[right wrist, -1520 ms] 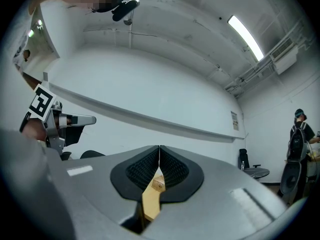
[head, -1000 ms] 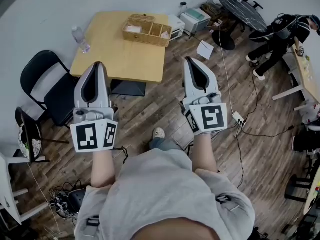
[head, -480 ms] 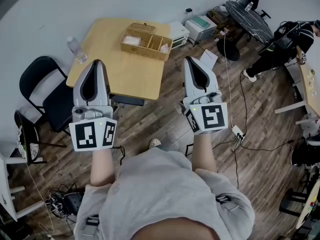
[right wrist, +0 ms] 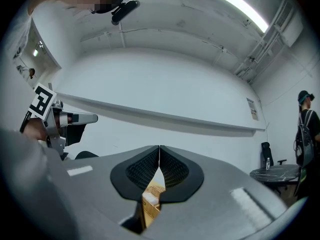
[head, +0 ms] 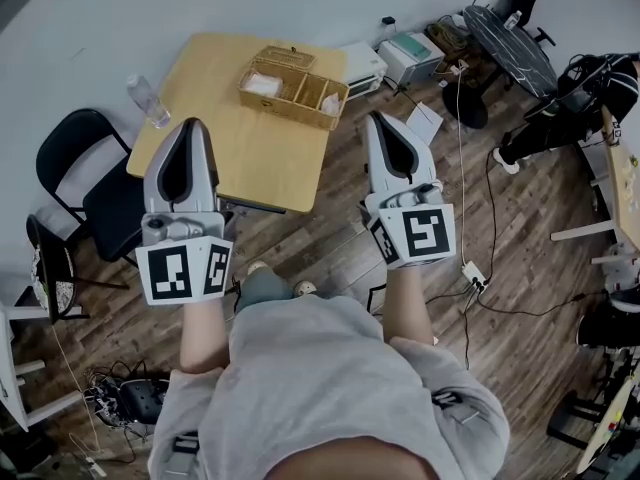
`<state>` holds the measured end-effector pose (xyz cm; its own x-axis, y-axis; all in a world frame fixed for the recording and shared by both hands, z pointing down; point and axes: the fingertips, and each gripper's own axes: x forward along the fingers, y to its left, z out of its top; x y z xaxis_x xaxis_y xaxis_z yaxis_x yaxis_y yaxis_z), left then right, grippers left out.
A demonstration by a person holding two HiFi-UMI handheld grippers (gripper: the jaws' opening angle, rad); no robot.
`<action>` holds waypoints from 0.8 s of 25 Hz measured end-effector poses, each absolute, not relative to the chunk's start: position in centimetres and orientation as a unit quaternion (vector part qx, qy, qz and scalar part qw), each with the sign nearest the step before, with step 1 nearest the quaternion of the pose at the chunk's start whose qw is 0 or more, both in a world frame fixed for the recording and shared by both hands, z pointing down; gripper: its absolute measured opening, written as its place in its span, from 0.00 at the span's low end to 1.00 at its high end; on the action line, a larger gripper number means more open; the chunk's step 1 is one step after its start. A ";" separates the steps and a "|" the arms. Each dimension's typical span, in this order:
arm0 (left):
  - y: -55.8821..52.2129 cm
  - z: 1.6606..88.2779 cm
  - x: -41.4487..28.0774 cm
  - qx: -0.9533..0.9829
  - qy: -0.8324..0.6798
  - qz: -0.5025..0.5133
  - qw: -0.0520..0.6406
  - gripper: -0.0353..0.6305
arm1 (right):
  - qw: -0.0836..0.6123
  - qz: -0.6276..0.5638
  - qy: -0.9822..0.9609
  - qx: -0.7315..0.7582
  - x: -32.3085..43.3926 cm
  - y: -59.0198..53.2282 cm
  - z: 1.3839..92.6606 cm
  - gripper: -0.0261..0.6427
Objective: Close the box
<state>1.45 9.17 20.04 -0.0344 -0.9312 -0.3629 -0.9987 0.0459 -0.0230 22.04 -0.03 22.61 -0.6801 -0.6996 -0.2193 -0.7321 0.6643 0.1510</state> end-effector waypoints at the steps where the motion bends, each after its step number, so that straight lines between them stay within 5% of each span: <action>1: 8.7 20.2 1.0 -0.679 0.710 0.120 0.140 0.14 | 0.070 0.113 0.910 -0.393 21.7 -0.6 22.8 0.05; 20: -6.3 19.9 -6.7 -0.714 0.675 0.129 0.135 0.14 | 0.061 0.118 0.892 -0.432 14.4 -13.6 22.5 0.05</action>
